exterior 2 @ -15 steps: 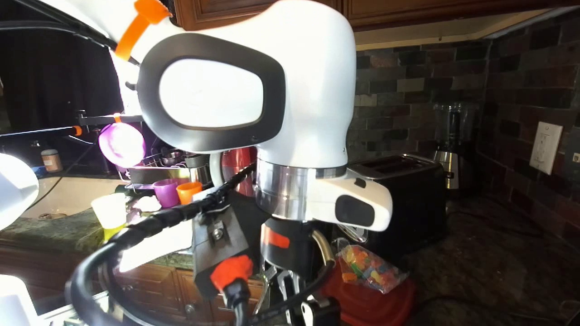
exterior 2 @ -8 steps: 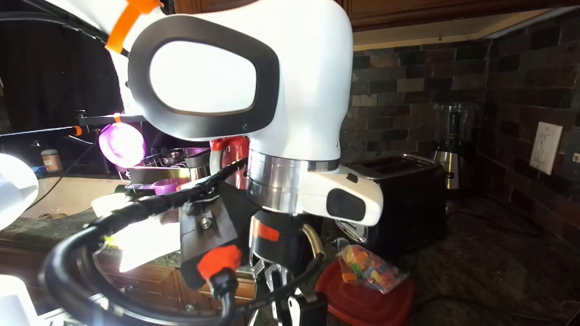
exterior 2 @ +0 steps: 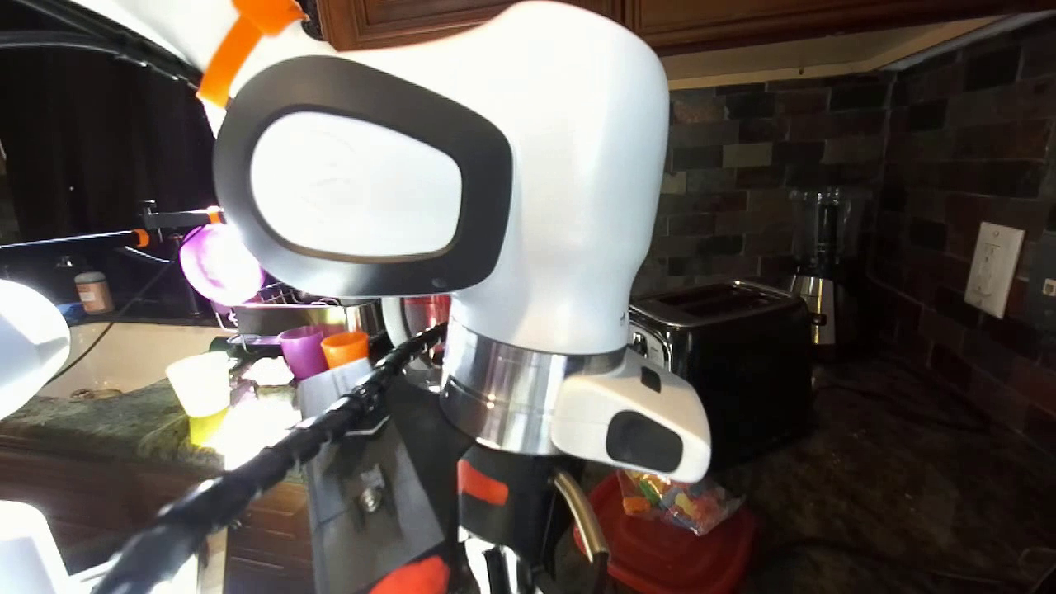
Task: Put some gummy bears into the plastic
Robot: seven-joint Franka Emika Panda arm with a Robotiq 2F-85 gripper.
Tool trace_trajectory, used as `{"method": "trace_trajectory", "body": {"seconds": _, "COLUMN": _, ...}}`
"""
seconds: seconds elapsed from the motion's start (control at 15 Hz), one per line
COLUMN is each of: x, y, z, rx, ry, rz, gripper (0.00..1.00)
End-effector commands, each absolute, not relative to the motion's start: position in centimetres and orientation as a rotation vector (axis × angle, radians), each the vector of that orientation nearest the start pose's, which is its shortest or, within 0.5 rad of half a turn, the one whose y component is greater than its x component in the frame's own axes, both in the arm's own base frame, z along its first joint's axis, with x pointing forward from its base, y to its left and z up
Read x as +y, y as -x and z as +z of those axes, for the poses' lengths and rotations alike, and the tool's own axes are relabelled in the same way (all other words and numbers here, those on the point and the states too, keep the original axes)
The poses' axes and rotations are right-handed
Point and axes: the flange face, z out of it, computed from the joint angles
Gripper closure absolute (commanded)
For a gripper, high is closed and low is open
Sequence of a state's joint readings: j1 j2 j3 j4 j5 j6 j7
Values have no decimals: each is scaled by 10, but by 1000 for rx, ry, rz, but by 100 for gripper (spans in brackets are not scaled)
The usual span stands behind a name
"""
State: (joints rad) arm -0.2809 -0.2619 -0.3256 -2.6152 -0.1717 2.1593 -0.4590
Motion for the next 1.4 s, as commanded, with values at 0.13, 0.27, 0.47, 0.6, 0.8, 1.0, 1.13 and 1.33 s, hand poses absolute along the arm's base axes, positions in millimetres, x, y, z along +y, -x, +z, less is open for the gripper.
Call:
{"method": "trace_trajectory", "body": {"seconds": 0.13, "x": -242, "y": -316, "z": 309, "rx": -67, "ry": 3021, "rz": 299, "gripper": 0}}
{"method": "trace_trajectory", "body": {"seconds": 0.27, "x": -245, "y": -315, "z": 307, "rx": -74, "ry": 3019, "rz": 305, "gripper": 0}}
{"method": "trace_trajectory", "body": {"seconds": 0.47, "x": -249, "y": -317, "z": 308, "rx": -46, "ry": 3033, "rz": 299, "gripper": 0}}
{"method": "trace_trajectory", "body": {"seconds": 0.6, "x": -251, "y": -319, "z": 310, "rx": -31, "ry": 3043, "rz": 290, "gripper": 0}}
{"method": "trace_trajectory", "body": {"seconds": 0.8, "x": -255, "y": -322, "z": 311, "rx": -5, "ry": 3057, "rz": 294, "gripper": 0}}
{"method": "trace_trajectory", "body": {"seconds": 1.0, "x": -257, "y": -324, "z": 309, "rx": 18, "ry": 3059, "rz": 304, "gripper": 0}}
{"method": "trace_trajectory", "body": {"seconds": 1.13, "x": -256, "y": -325, "z": 309, "rx": 28, "ry": 3057, "rz": 296, "gripper": 0}}
{"method": "trace_trajectory", "body": {"seconds": 1.33, "x": -241, "y": -324, "z": 323, "rx": 15, "ry": 3053, "rz": 238, "gripper": 0}}
